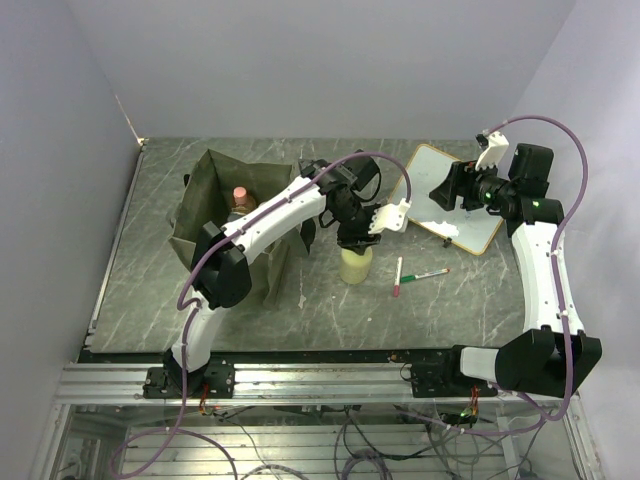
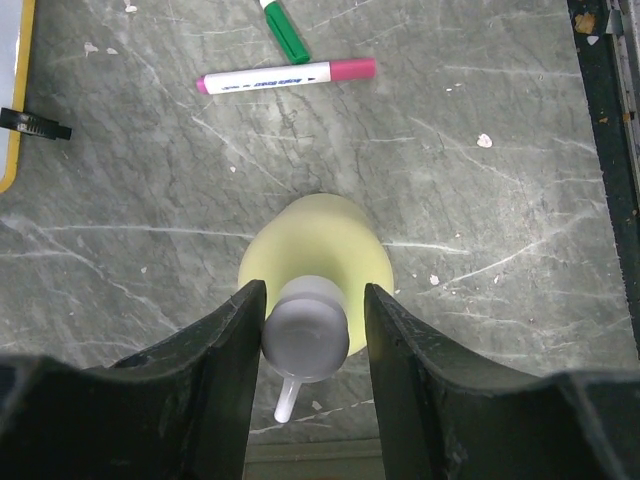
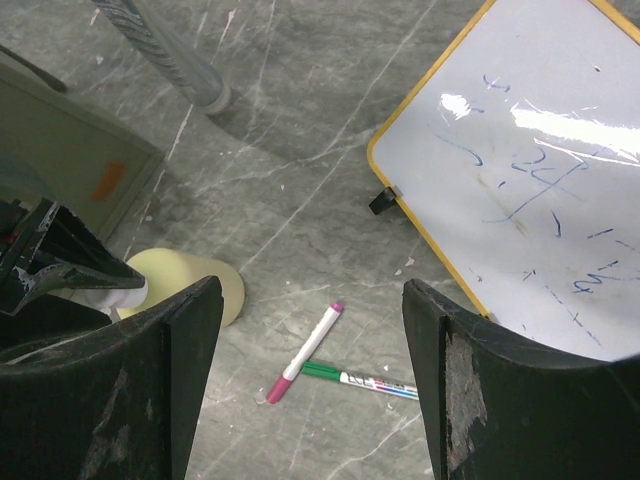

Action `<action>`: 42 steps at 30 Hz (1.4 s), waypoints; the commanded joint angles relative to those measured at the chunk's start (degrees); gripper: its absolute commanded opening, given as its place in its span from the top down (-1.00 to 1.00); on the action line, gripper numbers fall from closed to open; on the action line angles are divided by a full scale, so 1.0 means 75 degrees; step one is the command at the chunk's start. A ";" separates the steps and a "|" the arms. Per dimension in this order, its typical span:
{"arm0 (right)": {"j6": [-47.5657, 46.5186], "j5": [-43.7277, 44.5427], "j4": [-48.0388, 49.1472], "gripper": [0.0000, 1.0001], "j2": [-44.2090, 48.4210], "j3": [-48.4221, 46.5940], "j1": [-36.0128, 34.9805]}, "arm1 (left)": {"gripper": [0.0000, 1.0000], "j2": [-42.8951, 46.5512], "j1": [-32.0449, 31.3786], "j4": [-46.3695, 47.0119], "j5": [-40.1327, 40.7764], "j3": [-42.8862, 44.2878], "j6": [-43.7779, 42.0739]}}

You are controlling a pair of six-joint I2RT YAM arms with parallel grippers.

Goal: Place the personal care products into the canvas bag
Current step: Pick up the care product from the center of the board.

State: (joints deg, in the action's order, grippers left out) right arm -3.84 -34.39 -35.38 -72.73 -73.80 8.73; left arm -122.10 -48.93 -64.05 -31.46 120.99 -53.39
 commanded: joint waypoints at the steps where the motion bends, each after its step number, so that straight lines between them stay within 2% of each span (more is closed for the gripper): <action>1: -0.0006 -0.0131 0.0127 -0.45 0.0163 0.0026 0.0078 | -0.06 0.0015 -0.0079 -0.0153 -0.0296 -0.0089 -0.0194; 4: 0.0007 -0.0136 0.0142 -0.45 0.0156 0.0031 0.0078 | -0.03 0.0003 -0.0082 -0.0165 -0.0266 -0.0089 -0.0160; 10: 0.0031 -0.0172 0.0141 -0.45 0.0145 0.0055 0.0078 | -0.31 0.0078 -0.0082 -0.0216 -0.0098 -0.0202 -0.0142; 13: 0.0053 -0.0194 0.0157 -0.45 0.0129 0.0064 0.0078 | -0.34 0.0098 -0.0083 -0.0192 -0.0060 -0.0240 -0.0135; 16: 0.0043 -0.0218 0.0156 -0.46 0.0111 0.0074 0.0079 | -0.17 0.0046 -0.0075 -0.0184 -0.0079 -0.0182 -0.0113; 23: 0.0043 -0.0271 0.0146 -0.47 0.0087 0.0102 0.0078 | 0.08 0.0008 -0.0076 -0.0171 -0.0089 0.0002 -0.0104; 29: -0.0017 -0.0267 0.0137 -0.47 0.0062 0.0100 0.0078 | 0.78 0.0168 -0.0077 -0.0195 -0.0139 0.0146 -0.0058; 30: -0.0029 -0.0257 0.0119 -0.47 0.0058 0.0093 0.0078 | 0.85 0.0214 -0.0079 -0.0191 -0.0151 0.0175 -0.0044; 42: -0.0156 -0.0265 0.0001 -0.49 -0.0056 -0.0054 0.0078 | 0.86 0.0920 -0.0126 -0.0176 -0.0013 0.0473 0.0228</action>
State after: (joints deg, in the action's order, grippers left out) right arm -4.12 -35.64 -35.38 -72.84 -73.43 8.84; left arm -121.78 -49.23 -66.41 -30.30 120.38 -52.80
